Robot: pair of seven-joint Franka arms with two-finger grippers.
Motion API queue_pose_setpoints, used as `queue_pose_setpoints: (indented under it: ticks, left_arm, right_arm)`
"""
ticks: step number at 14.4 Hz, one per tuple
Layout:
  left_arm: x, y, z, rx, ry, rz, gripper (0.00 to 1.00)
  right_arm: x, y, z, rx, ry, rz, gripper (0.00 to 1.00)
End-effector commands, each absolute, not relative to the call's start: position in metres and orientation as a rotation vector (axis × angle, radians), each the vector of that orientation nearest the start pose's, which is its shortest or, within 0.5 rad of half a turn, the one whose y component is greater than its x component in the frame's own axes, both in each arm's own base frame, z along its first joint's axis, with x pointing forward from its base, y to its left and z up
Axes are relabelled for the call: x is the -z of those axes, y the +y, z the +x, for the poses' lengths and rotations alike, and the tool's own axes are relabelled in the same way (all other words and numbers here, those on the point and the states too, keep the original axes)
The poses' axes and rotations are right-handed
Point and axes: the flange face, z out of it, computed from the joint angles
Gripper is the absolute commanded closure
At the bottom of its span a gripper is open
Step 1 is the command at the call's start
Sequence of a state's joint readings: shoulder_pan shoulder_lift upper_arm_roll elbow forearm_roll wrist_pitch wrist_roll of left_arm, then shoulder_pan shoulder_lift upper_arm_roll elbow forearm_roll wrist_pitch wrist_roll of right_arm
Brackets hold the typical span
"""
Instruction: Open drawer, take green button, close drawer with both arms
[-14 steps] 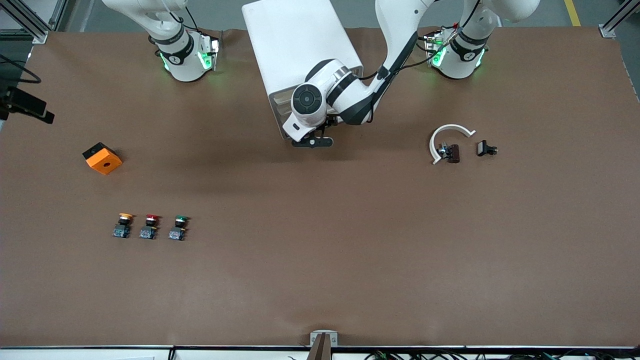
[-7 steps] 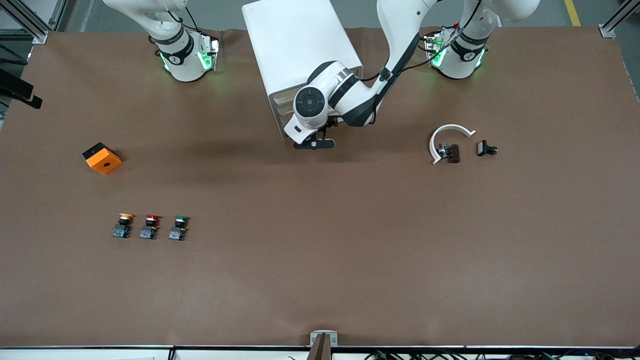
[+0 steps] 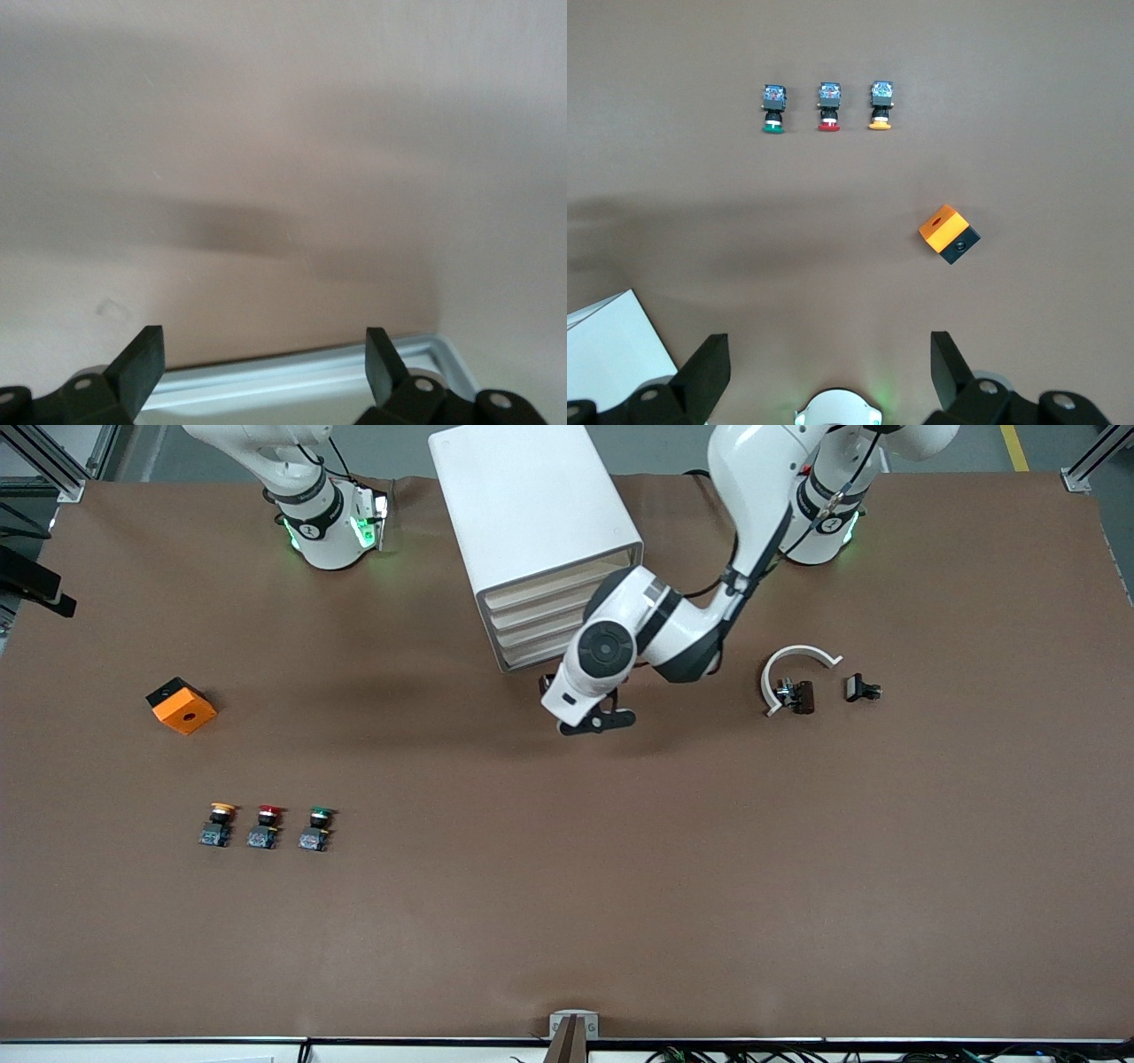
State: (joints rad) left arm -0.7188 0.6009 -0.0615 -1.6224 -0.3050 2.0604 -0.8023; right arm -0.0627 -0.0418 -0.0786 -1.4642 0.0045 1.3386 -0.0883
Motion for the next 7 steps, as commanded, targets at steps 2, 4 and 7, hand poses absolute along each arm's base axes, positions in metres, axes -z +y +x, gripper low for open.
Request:
queue_pose_setpoints:
  ticks: [2, 4, 7]
  left_arm:
    - [-0.289, -0.459, 0.492, -0.488, -0.383, -3.207, 0.0]
    - [-0.291, -0.439, 0.512, -0.462, -0.433, -3.203, 0.0]
    - [-0.299, -0.409, 0.536, -0.44, -0.521, -3.208, 0.0]
  right_arm:
    - [-0.685, -0.073, 0.498, -0.09, 0.012, -3.121, 0.0]
    - [-0.683, -0.067, 0.5, -0.087, -0.008, -3.126, 0.0]
    - [-0.686, -0.062, 0.5, -0.073, -0.022, -3.129, 0.0]
